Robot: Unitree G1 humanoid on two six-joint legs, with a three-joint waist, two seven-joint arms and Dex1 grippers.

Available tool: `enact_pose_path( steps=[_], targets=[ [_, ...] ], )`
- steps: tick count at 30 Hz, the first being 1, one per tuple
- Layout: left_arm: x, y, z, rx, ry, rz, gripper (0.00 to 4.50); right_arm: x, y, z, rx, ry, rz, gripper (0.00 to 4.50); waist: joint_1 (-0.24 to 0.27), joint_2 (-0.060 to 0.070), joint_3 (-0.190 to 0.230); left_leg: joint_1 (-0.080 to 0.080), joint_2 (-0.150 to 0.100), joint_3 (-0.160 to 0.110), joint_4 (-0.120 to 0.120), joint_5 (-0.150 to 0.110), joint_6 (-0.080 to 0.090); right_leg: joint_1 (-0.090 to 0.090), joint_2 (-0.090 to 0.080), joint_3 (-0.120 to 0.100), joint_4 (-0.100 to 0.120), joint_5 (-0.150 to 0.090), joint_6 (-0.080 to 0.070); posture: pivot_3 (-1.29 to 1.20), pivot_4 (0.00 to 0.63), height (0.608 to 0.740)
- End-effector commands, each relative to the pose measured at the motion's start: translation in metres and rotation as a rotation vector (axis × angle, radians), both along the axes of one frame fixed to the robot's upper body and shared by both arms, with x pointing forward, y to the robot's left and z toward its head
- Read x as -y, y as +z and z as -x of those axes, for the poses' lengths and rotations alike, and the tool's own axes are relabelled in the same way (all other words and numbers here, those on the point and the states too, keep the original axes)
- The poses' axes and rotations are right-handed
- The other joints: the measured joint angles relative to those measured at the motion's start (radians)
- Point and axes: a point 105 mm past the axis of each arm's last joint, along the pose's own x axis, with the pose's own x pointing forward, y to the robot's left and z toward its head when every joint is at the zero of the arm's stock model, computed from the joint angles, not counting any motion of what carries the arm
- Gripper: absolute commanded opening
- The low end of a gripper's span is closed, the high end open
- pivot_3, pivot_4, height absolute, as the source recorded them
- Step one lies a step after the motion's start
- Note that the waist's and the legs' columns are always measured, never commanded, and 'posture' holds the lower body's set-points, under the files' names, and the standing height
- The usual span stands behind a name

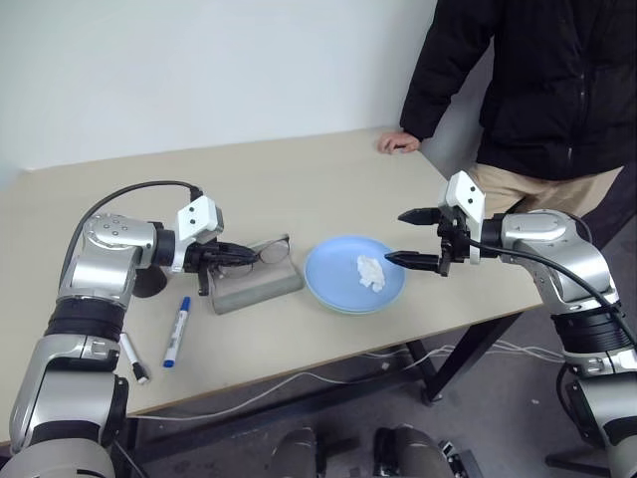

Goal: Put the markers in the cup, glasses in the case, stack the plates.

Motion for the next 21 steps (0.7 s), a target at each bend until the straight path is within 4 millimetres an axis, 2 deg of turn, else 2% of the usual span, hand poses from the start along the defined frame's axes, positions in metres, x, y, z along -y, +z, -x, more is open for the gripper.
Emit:
enact_pose_path(
  steps=[1,7,15,21],
  targets=[
    [-0.009,-0.002,-0.003,0.028,0.011,-0.036,0.03,0.000,0.013,0.000,0.056,0.000,-0.003,4.50,0.000,0.000,0.000,0.000,0.000,0.000,0.000,0.000,0.000,0.000,0.000,0.000,0.000,0.000,0.000,0.00,0.000,0.701],
    [-0.013,-0.021,-0.009,0.031,0.040,-0.060,0.03,0.001,0.013,0.002,0.054,-0.004,-0.006,4.50,0.001,0.000,0.000,0.000,0.000,0.000,0.000,0.000,0.000,0.000,0.000,0.000,0.000,0.000,0.000,0.00,0.000,0.701],
    [-0.005,-0.022,-0.019,0.086,0.042,-0.045,0.03,0.003,0.013,0.005,0.046,-0.013,-0.013,4.50,0.000,-0.002,0.000,-0.001,0.001,0.000,0.002,0.000,0.000,0.000,0.000,0.000,0.001,0.000,0.000,0.00,0.000,0.701],
    [-0.002,-0.028,-0.017,0.054,0.018,-0.046,0.03,0.004,0.014,0.006,0.043,-0.021,-0.016,4.50,0.000,-0.002,0.000,-0.001,0.001,0.000,0.002,0.000,0.000,0.000,0.000,0.000,0.001,0.000,0.000,0.00,0.000,0.701]
  ],
)
